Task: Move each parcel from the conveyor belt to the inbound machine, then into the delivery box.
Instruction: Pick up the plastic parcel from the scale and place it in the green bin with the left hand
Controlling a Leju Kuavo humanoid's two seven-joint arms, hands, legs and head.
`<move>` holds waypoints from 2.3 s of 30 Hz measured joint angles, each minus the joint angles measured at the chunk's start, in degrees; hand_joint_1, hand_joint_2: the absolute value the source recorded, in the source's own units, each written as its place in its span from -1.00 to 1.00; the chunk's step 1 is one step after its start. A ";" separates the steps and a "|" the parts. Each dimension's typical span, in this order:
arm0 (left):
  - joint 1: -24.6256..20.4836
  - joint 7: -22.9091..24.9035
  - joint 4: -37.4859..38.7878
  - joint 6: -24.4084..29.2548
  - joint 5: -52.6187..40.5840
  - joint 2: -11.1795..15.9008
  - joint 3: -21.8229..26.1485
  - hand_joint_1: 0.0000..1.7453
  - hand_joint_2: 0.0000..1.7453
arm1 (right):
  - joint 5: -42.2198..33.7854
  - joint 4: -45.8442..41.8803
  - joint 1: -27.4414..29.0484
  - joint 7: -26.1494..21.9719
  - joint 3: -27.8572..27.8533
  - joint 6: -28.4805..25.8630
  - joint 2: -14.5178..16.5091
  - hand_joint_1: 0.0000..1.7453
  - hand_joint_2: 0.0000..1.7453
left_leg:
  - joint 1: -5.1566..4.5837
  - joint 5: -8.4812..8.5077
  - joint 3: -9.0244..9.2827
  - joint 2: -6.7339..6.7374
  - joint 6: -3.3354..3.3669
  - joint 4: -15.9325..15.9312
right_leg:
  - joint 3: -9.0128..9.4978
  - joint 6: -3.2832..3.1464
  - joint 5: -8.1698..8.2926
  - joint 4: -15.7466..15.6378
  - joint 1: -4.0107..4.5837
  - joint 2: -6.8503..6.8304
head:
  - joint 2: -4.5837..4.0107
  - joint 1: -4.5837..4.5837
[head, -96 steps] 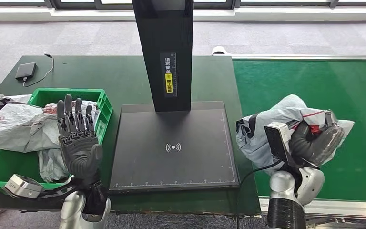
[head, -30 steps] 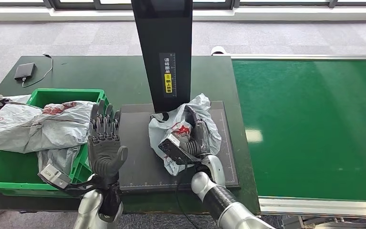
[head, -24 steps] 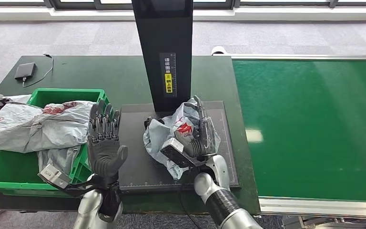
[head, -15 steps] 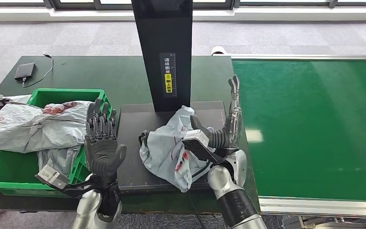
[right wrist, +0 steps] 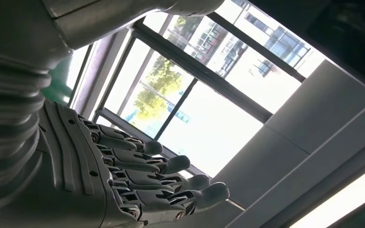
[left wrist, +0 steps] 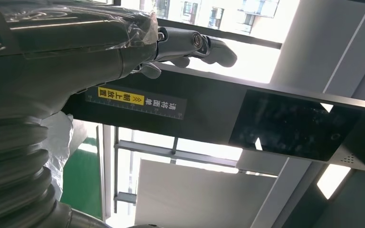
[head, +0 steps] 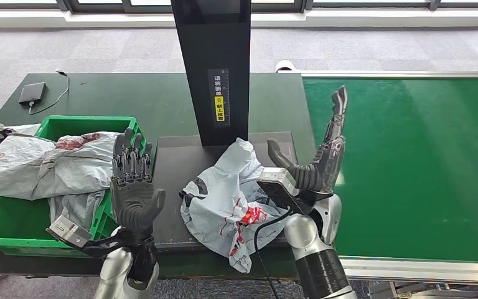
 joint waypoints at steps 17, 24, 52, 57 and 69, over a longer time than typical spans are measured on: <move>-0.90 6.69 2.92 22.72 -33.22 0.20 -2.10 -1.00 1.00 | -0.69 -18.34 5.46 -5.64 -4.13 -0.03 -1.09 -1.00 1.00 | -0.07 -0.05 0.00 -0.07 0.04 0.04 | -0.06 0.02 -0.02 -0.03 -0.06 -0.03 | 0.00 0.01; -5.32 18.21 22.71 38.00 -61.79 0.25 -8.41 -1.00 1.00 | -0.98 -30.15 7.40 -5.93 -4.17 0.00 -1.43 -1.00 1.00 | -0.11 -0.09 0.07 0.31 0.06 0.03 | -0.07 0.09 0.05 -0.06 -0.11 0.32 | -0.01 0.00; -10.52 36.91 37.89 40.96 -79.30 -0.40 -10.08 1.00 1.00 | -1.25 -41.52 9.29 -6.21 -4.01 0.10 -1.65 -1.00 1.00 | -0.10 -0.13 0.41 0.32 0.08 -0.01 | 0.30 0.09 0.02 -0.06 -0.10 0.31 | -0.01 0.00; -11.31 42.18 39.87 40.51 -85.58 -0.54 -10.88 1.00 1.00 | -1.22 -42.15 9.47 -6.20 -3.97 0.11 -1.67 -1.00 1.00 | -0.10 -0.23 0.72 0.33 0.07 -0.05 | 0.57 0.05 -0.04 -0.06 -0.10 0.32 | 0.01 0.01; -12.78 47.12 42.15 37.93 -92.61 -0.86 -10.86 1.00 1.00 | -2.28 -42.21 9.45 -6.19 -3.87 0.13 -1.67 -1.00 1.00 | -0.08 -0.21 0.90 0.33 0.05 -0.05 | 0.80 0.03 -0.04 -0.05 -0.09 0.32 | -0.01 0.00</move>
